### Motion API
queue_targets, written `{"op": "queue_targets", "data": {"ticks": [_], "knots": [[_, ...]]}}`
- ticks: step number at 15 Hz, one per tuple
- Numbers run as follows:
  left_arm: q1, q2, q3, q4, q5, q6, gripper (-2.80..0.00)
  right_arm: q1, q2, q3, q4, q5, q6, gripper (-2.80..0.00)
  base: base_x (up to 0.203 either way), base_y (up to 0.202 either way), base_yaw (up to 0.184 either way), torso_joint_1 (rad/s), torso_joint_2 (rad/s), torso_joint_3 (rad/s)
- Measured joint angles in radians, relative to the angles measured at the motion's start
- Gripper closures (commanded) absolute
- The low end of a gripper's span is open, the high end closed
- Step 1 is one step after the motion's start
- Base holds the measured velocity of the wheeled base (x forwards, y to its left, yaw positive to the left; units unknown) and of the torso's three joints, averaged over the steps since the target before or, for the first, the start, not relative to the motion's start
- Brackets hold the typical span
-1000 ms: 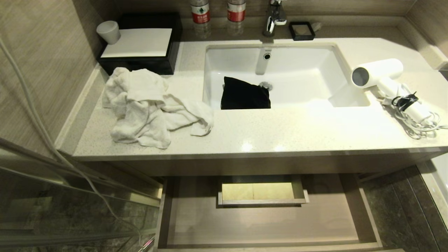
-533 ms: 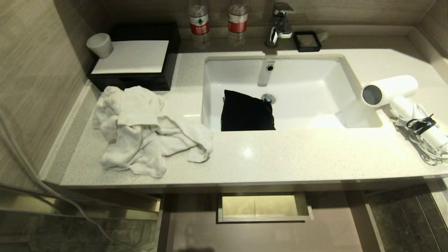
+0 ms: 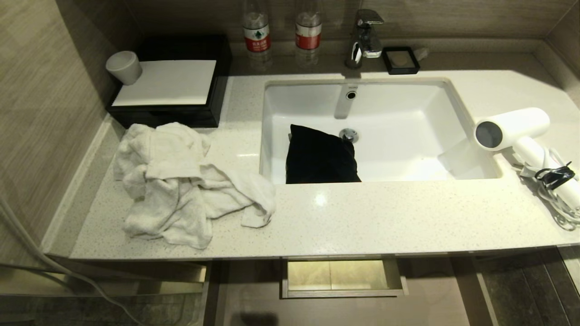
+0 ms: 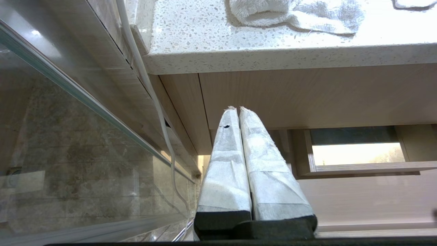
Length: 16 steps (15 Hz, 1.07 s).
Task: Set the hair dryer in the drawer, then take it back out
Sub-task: Pick up the hairdryer
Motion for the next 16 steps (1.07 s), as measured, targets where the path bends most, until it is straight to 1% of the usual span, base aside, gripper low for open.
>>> {"op": "queue_targets", "data": {"ticks": [4, 6, 12, 16], "knots": [[0.0, 0.0, 0.0, 0.0, 0.0, 0.0, 0.0, -0.001, 0.0, 0.0, 0.001, 0.001, 0.0, 0.0, 0.0, 0.0, 0.0, 0.225, -0.19, 0.032], [0.0, 0.0, 0.0, 0.0, 0.0, 0.0, 0.0, 0.0, 0.0, 0.0, 0.001, 0.0, 0.0, 0.0, 0.0, 0.0, 0.0, 0.126, -0.07, 0.015], [0.0, 0.0, 0.0, 0.0, 0.0, 0.0, 0.0, -0.001, 0.0, 0.0, -0.001, -0.006, 0.017, 0.0, 0.0, 0.0, 0.0, 0.01, -0.01, 0.002], [0.0, 0.0, 0.0, 0.0, 0.0, 0.0, 0.0, 0.0, 0.0, 0.0, 0.001, 0.0, 0.001, 0.0, 0.0, 0.0, 0.0, 0.0, 0.0, 0.0]]}}
